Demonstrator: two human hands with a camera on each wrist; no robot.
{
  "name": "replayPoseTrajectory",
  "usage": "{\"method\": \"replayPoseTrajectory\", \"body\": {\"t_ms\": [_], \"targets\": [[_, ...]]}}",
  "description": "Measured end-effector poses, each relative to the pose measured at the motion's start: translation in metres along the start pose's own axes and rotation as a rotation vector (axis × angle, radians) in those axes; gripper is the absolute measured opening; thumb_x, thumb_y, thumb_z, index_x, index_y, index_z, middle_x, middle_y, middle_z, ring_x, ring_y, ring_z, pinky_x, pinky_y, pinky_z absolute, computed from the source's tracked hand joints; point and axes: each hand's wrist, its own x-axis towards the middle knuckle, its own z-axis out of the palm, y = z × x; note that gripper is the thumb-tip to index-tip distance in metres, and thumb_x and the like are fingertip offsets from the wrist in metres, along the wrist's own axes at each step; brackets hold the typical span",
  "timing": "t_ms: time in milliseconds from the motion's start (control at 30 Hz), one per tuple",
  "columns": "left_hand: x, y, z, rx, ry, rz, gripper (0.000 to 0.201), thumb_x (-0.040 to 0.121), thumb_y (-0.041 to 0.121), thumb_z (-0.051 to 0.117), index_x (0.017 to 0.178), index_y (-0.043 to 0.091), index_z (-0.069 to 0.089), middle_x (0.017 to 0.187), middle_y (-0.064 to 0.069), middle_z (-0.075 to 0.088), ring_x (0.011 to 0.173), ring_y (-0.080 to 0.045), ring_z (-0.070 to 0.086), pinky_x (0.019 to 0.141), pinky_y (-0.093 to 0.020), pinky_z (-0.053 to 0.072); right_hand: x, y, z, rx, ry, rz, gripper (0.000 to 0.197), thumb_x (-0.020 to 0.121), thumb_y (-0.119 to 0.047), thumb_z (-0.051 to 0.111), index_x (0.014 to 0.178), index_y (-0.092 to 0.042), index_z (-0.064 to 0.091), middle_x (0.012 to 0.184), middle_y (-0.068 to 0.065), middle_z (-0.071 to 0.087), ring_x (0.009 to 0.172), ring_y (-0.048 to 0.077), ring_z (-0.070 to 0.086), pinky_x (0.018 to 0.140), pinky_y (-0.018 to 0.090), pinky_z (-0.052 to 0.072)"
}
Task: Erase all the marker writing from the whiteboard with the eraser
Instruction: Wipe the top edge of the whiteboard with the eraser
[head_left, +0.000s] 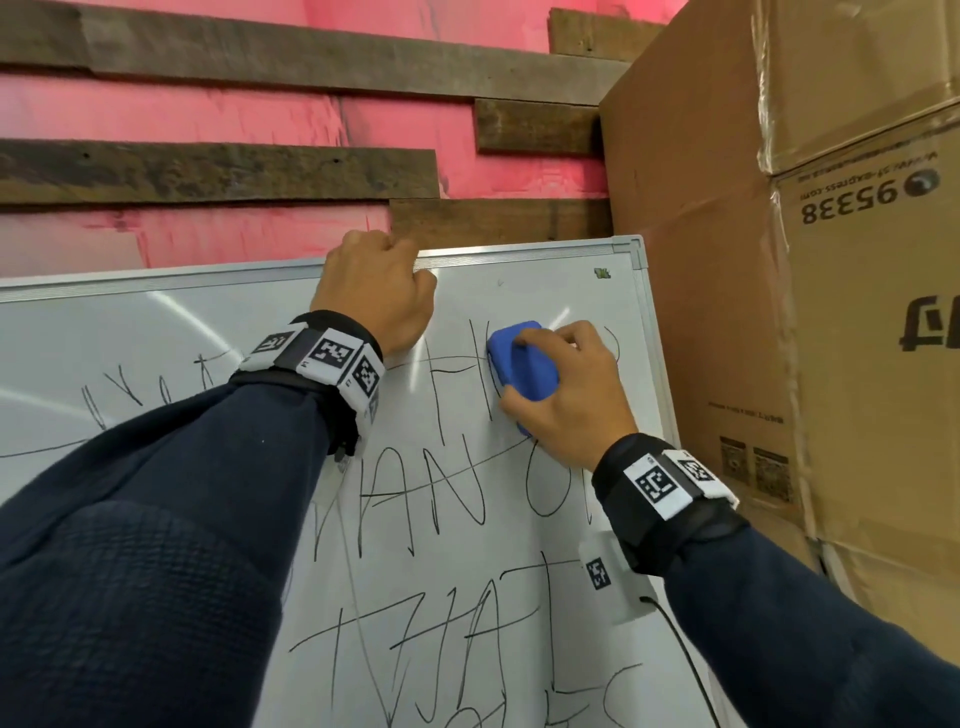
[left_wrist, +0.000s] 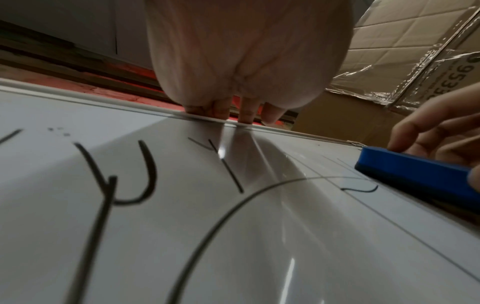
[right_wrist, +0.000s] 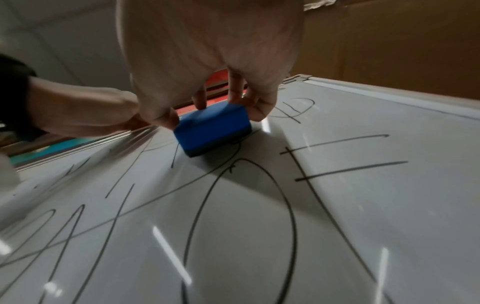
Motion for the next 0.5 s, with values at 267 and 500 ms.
{"method": "replayPoseTrajectory", "body": {"t_ms": [267, 500], "targets": [[-0.004, -0.018, -0.019, 0.175, -0.254, -0.098, 0.051, 0.087, 0.051, 0.020, 0.138, 0.052, 0.029, 0.126, -0.015, 0.054, 0.120, -0.044, 0.044, 0.104, -0.072, 0.019, 0.000, -0.020, 0.015, 0.016, -0.012, -0.016, 0.050, 0.077, -0.038, 0.074, 0.124, -0.029, 0.060, 0.109, 0.000, 0.043, 0.094, 0.014, 0.047, 0.077, 0.013, 0.035], [-0.012, -0.047, -0.028, 0.123, -0.123, 0.015, 0.032, 0.095, 0.038, 0.035, 0.091, 0.007, 0.046, 0.087, -0.016, 0.057, 0.079, -0.032, 0.046, 0.072, -0.039, 0.039, 0.001, -0.040, 0.028, 0.043, 0.065, 0.012, 0.047, 0.077, -0.037, 0.074, 0.121, -0.028, 0.060, 0.109, 0.001, 0.043, 0.095, 0.017, 0.047, 0.081, 0.024, 0.042]]}}
